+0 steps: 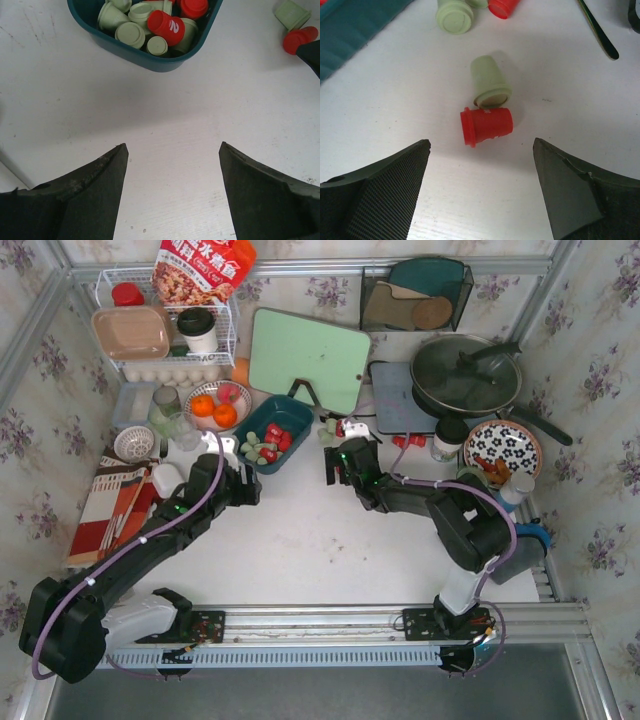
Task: Mix the coffee capsules in the storage basket
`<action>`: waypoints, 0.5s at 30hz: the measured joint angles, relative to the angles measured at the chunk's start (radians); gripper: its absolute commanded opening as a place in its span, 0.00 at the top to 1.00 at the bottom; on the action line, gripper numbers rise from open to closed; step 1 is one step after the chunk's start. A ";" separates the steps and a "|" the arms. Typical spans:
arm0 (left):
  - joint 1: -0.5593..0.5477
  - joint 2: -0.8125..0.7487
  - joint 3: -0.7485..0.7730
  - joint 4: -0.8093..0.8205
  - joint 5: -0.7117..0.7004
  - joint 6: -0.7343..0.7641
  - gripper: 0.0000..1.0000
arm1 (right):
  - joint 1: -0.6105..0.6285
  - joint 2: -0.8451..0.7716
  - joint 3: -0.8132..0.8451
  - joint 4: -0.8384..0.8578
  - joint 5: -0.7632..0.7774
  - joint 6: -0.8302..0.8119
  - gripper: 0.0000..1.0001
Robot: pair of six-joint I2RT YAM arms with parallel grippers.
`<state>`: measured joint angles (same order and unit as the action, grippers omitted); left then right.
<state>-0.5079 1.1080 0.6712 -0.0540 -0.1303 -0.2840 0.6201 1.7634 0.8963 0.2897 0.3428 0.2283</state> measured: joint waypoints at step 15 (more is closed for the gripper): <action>-0.001 -0.008 0.000 0.000 0.012 -0.005 0.24 | -0.068 0.096 0.031 0.056 -0.119 -0.006 0.18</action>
<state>-0.5087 1.1004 0.6712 -0.0540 -0.1184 -0.2890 0.5522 1.8591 0.9276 0.3462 0.2241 0.2222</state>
